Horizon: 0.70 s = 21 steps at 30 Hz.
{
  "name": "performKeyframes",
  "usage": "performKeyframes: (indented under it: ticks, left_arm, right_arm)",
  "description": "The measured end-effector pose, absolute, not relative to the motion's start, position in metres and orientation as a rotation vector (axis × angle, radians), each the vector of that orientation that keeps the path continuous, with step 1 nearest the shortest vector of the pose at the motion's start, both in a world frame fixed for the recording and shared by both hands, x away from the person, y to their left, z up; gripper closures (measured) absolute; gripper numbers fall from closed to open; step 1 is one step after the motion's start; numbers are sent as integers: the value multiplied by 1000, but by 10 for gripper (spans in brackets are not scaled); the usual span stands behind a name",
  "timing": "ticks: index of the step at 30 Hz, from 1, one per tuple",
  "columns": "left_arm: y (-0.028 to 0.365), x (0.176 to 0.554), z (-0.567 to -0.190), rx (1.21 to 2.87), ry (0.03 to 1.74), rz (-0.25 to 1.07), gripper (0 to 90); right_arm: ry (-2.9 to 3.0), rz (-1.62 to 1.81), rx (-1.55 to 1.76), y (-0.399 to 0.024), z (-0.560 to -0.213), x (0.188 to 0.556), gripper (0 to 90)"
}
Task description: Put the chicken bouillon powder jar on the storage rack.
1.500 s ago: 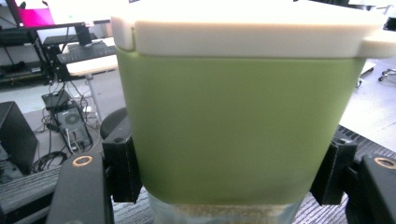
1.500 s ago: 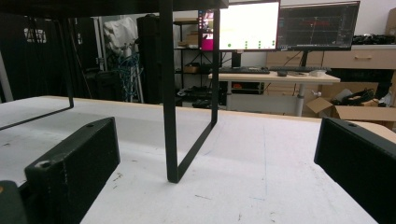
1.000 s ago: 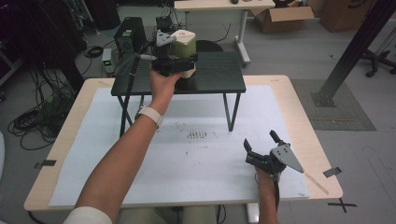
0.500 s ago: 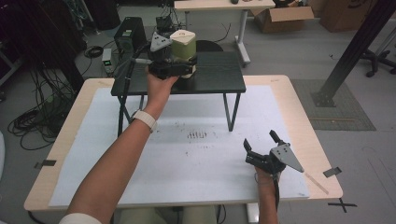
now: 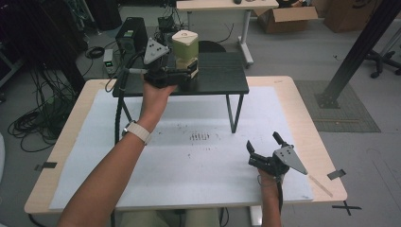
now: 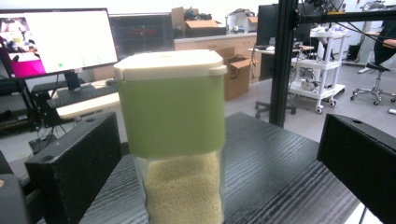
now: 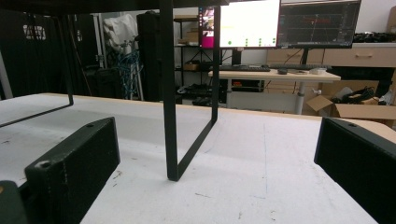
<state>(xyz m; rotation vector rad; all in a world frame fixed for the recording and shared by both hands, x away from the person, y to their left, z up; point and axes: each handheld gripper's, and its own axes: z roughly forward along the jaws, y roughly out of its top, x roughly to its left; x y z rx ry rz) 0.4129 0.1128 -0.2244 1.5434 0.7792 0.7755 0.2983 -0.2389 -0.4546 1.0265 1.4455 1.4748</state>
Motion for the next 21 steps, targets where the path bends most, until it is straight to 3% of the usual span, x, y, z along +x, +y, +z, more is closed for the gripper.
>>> performKeyframes:
  ticks: [21]
  left_arm:
    - [153,353,-230,1463,716,761,4]
  right_arm:
    - [1446,1472,1022,-239,-455,298,0]
